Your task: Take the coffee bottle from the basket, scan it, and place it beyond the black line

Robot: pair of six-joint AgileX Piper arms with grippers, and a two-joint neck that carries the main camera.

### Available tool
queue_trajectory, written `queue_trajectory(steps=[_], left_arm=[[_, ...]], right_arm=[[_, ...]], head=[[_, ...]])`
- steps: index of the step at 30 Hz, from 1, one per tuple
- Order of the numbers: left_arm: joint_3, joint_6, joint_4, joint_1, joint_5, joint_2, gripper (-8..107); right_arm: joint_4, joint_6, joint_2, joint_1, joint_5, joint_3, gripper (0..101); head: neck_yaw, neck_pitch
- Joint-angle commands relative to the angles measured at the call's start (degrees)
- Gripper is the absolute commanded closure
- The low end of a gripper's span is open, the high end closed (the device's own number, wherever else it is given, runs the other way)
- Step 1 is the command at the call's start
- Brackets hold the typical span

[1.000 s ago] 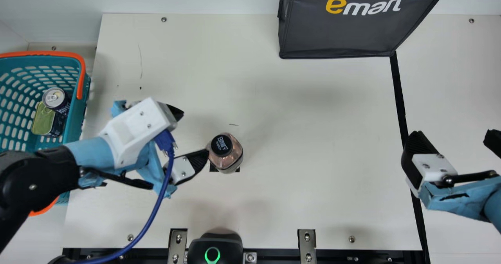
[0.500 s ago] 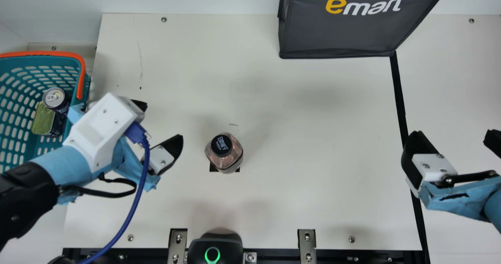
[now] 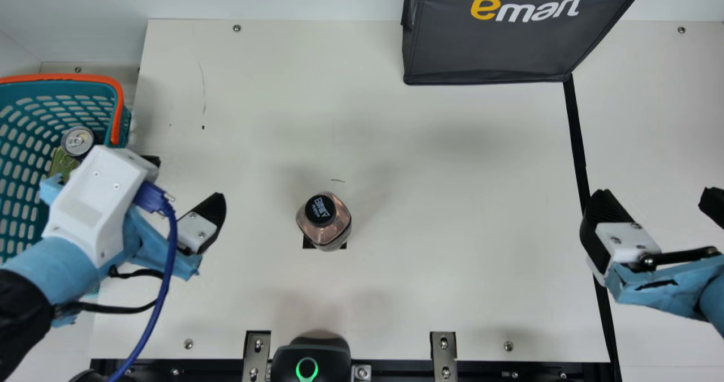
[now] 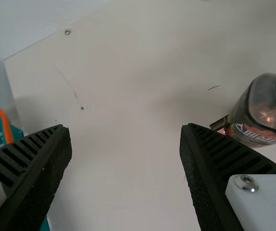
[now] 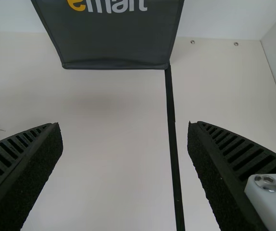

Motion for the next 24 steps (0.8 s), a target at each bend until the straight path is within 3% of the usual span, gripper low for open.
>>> queue_trajectory(steps=[1, 24], left_arm=[[0.1, -3.7, 2.2, -0.4, 0.5, -0.5, 9], [-2.7, -24.0, 10.7, -12.5, 6.4, 0.5, 9]], right_arm=[[0.0, 0.0, 0.0, 0.0, 0.0, 0.0, 10], [0.0, 0.0, 0.0, 0.0, 0.0, 0.0, 10]], head=[[0.0, -1.0], [0.0, -1.0]])
